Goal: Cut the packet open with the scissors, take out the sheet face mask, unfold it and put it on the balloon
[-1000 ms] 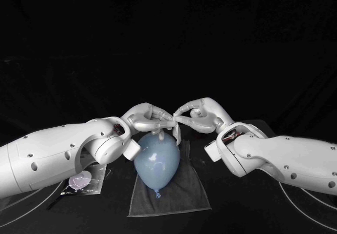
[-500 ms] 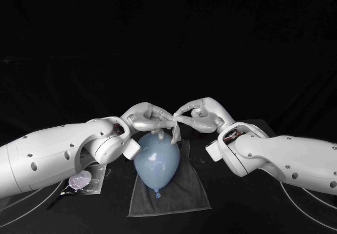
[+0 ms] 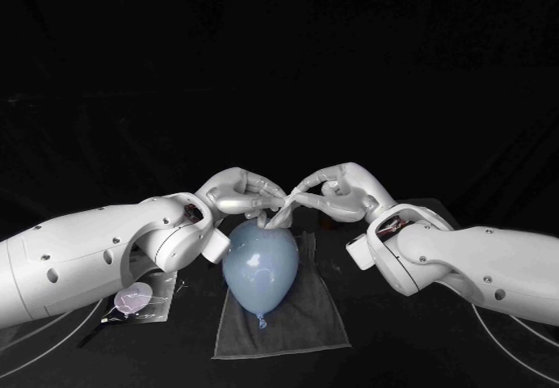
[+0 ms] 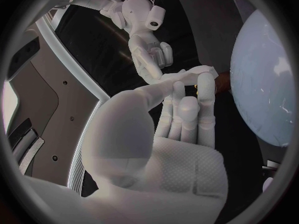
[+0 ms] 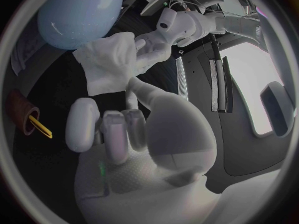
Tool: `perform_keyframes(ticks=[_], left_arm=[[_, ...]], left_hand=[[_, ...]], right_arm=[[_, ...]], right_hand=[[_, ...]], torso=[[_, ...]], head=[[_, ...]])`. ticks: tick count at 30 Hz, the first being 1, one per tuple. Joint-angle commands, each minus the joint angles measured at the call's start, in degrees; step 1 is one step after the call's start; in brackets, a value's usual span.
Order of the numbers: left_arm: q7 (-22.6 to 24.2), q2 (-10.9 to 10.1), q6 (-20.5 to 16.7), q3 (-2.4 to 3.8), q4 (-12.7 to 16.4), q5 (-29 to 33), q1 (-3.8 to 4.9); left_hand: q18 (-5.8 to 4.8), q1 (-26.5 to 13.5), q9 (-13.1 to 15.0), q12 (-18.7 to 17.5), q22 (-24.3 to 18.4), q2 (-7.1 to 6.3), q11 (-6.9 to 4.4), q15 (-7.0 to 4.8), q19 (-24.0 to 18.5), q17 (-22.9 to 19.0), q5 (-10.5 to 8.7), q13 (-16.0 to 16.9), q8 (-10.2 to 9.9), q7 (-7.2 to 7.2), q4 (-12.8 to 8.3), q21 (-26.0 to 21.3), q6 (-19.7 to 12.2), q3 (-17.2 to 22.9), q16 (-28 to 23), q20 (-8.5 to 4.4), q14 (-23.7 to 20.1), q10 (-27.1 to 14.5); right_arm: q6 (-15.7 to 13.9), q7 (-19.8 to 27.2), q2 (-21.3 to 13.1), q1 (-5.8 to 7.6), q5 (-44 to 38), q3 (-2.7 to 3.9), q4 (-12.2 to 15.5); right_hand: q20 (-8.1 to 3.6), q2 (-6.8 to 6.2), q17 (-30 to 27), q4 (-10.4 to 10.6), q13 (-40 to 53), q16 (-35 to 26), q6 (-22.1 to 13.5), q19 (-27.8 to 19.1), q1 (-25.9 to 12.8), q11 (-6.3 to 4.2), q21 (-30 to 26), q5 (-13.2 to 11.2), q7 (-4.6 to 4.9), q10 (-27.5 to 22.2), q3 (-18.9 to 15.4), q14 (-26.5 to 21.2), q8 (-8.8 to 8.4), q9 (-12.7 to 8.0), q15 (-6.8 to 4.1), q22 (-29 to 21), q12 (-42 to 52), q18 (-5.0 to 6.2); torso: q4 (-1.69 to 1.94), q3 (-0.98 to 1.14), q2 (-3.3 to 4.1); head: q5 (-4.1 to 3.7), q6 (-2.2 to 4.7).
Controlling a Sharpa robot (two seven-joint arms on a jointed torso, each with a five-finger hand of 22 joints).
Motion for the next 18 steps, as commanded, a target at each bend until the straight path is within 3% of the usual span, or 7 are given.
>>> perform_keyframes(ticks=[1,4,18], left_arm=[[0.41,-0.14,-2.13,0.04,0.04,0.01,0.00],[0.21,-0.31,-2.69,0.04,0.02,-0.28,0.00],[-0.05,-0.80,-4.66,0.05,-0.15,-0.71,-0.01]], left_hand=[[0.68,-1.12,7.18,0.64,0.55,-0.06,0.04,0.04,-0.21,0.35,0.33,0.34,0.58,-0.08,-0.71,0.76,-0.27,1.41,0.40,0.01,0.72,-0.47],[0.62,-2.23,8.23,1.29,1.51,-0.29,0.01,-0.02,-0.24,0.40,0.34,0.94,0.62,-0.10,-1.63,1.89,-0.29,3.10,0.62,-0.05,0.93,-0.80],[0.61,-3.12,9.14,1.81,2.03,-0.34,-0.02,-0.06,-0.45,0.52,0.36,1.41,0.64,-0.13,-2.23,2.58,-0.30,4.21,0.83,-0.08,1.15,-0.96]], right_arm=[[0.01,1.35,-0.60,0.01,0.62,0.08,0.48],[-0.11,1.55,-1.31,0.01,0.99,0.09,0.91],[1.18,1.13,-3.38,0.01,1.64,0.16,1.45]], right_hand=[[0.11,0.57,14.51,-0.08,11.18,0.21,0.28,0.25,-0.03,-0.29,0.38,0.17,-0.01,4.37,0.27,5.77,2.52,4.57,-0.50,0.16,0.12,-0.30],[0.11,0.55,14.52,-0.08,11.19,0.22,0.26,0.26,-0.12,-0.30,0.39,0.17,-0.02,4.38,0.27,5.77,2.56,4.62,-0.50,0.18,0.13,-0.30],[0.11,0.55,14.58,-0.21,11.19,0.28,0.20,0.26,-0.11,-0.33,0.40,0.17,-0.07,4.37,0.41,5.79,2.62,4.70,-0.51,0.20,0.11,-0.30]], torso=[[0.03,-0.01,0.05],[0.00,0.00,0.01],[-0.01,0.00,0.00]], head=[[-0.01,0.03],[0.11,0.00],[0.13,0.09]])
